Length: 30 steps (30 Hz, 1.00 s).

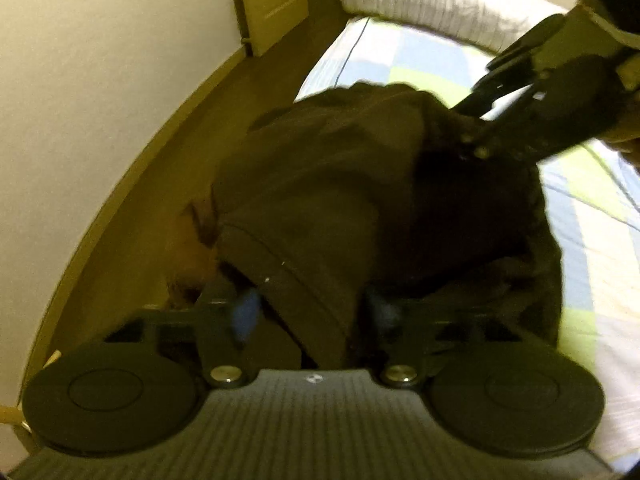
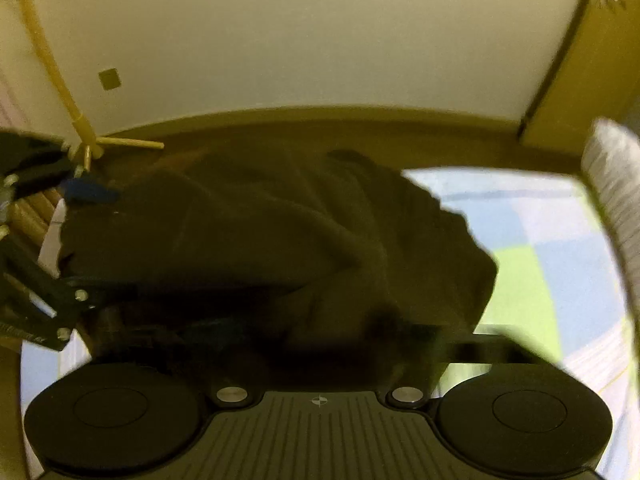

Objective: Fold clothes

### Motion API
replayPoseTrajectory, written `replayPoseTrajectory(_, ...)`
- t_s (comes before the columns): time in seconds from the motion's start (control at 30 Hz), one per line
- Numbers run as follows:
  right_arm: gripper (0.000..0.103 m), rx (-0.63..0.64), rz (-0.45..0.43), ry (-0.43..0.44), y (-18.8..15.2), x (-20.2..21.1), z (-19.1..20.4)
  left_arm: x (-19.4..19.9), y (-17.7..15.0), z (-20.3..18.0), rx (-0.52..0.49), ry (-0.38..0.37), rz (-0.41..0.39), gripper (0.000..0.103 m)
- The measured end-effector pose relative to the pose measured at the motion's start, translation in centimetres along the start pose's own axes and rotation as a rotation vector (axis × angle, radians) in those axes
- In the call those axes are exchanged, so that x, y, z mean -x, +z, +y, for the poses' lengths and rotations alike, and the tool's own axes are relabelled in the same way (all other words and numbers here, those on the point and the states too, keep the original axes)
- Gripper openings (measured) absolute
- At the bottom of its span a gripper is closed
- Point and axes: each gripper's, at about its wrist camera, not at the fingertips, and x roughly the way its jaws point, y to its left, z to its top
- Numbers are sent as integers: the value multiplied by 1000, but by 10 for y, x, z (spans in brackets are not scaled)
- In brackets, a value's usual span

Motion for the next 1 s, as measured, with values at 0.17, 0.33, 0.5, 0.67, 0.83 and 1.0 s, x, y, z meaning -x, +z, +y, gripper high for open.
replayPoseTrajectory(0.17, 14, -91, -97, -23, -16, 59, -10, 60, 7, -43, -83, -40, -130, 4)
replayPoseTrajectory(0.33, 13, -229, -196, -93, -81, 165, -40, 129, 11, -133, -186, -168, -258, 4)
replayPoseTrajectory(0.5, 13, -336, -245, -201, -189, 273, -56, 194, -6, -258, -297, -311, -328, 4)
replayPoseTrajectory(0.67, 13, -456, -228, -309, -342, 362, -52, 233, -51, -395, -382, -474, -284, 4)
replayPoseTrajectory(0.83, 14, -664, -92, -420, -500, 419, -34, 258, -93, -513, -455, -655, -129, 12)
replayPoseTrajectory(1.0, 14, -937, 113, -491, -609, 436, -3, 257, -118, -538, -619, -664, -59, 25)
